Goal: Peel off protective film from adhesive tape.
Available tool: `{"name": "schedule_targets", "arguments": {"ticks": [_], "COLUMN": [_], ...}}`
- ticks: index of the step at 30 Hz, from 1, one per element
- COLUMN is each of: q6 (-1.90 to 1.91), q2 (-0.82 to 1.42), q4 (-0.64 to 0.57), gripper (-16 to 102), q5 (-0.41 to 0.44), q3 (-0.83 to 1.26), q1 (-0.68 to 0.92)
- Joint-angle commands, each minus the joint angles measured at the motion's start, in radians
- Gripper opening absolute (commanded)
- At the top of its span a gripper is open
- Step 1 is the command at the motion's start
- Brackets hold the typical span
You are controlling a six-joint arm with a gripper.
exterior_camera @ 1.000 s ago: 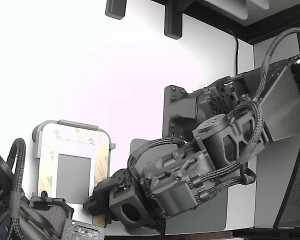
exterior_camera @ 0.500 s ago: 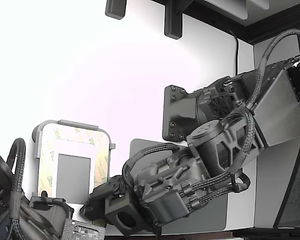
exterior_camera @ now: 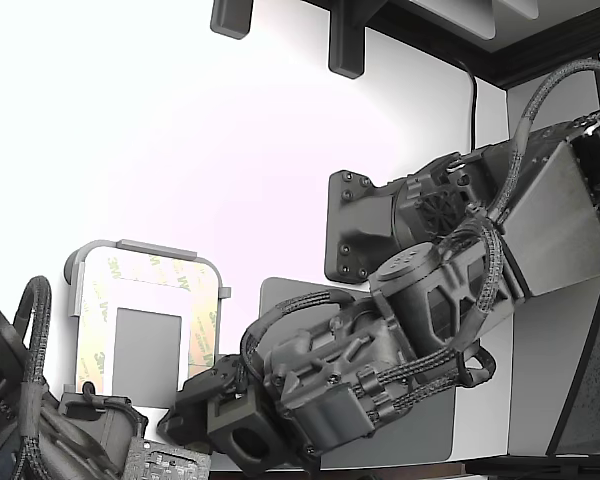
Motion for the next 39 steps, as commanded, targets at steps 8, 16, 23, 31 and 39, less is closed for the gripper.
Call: {"name": "schedule_targets", "arguments": {"ticks": [8, 16, 23, 31, 39], "q6": [0.02, 0.035, 0.04, 0.043, 0.048], "q2": [0.003, -0.002, 0.0, 0.002, 0.003], "q4": [0.014, 0.032, 0.064, 0.067, 0.078], "gripper": [-10, -10, -10, -10, -10], "q5": [0.002, -0.002, 0.002, 0.002, 0.002], "q3": [-0.051, -0.055, -0.071, -0.072, -0.08], "q1": [0.0, 0.0, 0.0, 0.0, 0.002]}}
